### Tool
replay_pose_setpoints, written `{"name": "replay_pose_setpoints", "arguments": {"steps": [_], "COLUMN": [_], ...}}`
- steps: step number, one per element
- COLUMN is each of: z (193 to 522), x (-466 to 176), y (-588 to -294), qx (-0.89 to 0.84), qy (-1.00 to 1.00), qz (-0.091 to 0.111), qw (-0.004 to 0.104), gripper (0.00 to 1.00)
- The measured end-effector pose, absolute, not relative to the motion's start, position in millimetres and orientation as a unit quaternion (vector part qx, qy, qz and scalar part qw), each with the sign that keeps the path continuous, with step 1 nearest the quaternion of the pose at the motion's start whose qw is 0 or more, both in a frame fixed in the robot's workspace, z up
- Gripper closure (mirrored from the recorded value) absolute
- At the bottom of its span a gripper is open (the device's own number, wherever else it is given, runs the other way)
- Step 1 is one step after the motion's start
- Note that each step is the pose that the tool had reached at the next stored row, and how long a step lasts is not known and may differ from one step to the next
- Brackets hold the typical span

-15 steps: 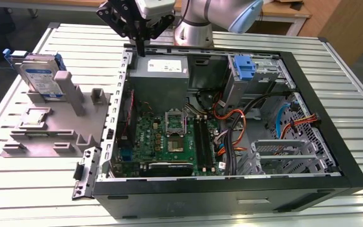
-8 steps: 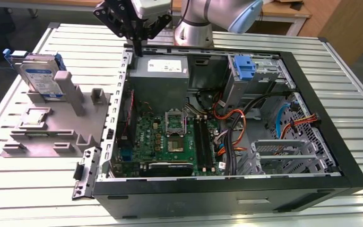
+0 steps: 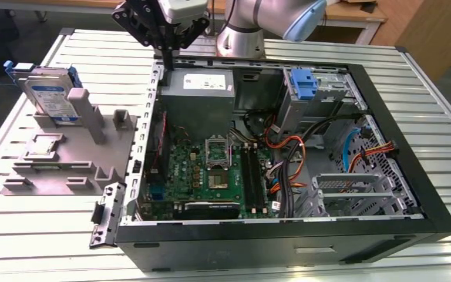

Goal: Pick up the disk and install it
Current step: 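Reach for the disk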

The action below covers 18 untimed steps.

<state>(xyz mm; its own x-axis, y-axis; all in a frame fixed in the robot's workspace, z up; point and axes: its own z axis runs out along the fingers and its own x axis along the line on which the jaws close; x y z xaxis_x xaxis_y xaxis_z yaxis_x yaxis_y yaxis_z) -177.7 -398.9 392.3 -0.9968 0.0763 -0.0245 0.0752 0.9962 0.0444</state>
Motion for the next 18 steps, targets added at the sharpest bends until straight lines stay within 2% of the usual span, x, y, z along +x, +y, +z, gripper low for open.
{"name": "replay_pose_setpoints", "arguments": {"steps": [18], "z": [391.9], "x": [-187.4], "y": [-398.9], "qx": [0.038], "qy": [0.999], "qz": [0.022], "qw": [0.013], "gripper": [0.9]}}
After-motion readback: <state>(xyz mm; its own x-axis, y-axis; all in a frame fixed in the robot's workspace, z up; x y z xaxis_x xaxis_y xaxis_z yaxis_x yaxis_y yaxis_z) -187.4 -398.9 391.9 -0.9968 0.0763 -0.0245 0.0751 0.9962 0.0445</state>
